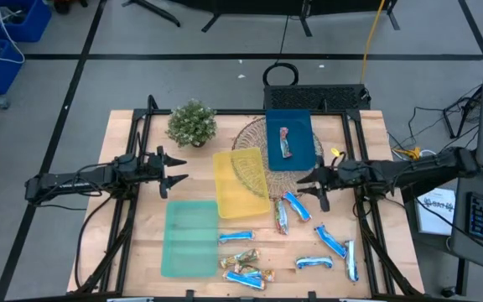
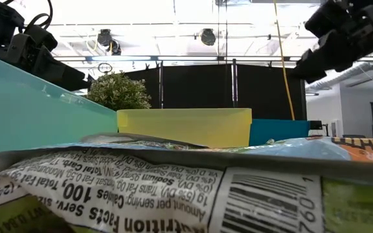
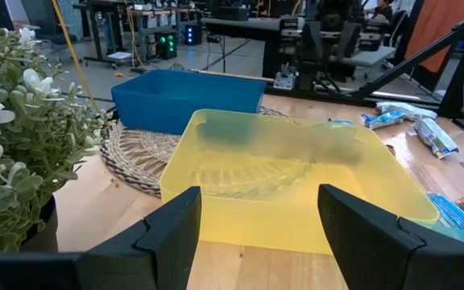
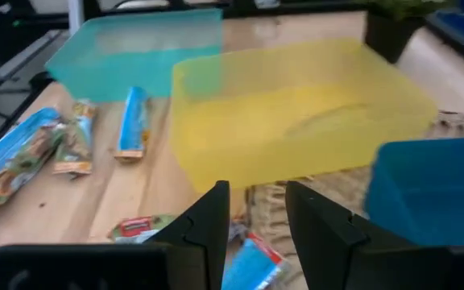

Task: Pick and place Granola Bars by type
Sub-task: Put the red granola bar into the blue bin

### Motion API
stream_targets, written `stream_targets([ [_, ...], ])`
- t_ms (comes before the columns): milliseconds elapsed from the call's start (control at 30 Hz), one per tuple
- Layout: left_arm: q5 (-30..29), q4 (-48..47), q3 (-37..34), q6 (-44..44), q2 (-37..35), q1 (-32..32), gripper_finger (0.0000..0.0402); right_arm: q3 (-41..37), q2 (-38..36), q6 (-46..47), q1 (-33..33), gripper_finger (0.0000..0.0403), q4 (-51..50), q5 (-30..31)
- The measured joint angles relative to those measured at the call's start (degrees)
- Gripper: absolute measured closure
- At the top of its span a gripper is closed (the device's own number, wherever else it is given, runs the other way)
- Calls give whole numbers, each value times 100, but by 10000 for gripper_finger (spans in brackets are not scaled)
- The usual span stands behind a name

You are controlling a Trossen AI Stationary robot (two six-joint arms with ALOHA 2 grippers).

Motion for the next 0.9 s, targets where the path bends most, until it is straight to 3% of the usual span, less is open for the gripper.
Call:
stream_targets([
  [167, 0, 0, 0, 0, -1, -1, 146, 461, 684, 294, 221, 305, -406, 7],
  [433, 0, 0, 0, 0, 0, 0, 146, 1149, 1460, 798, 686, 396, -1177, -23],
  [667, 0, 0, 0, 0, 0, -1, 146, 1806, 2071, 1695, 949, 402, -2273, 279],
  [900, 0, 0, 0, 0, -1, -1, 146, 2171, 2629, 2807, 930, 402, -2657, 280],
])
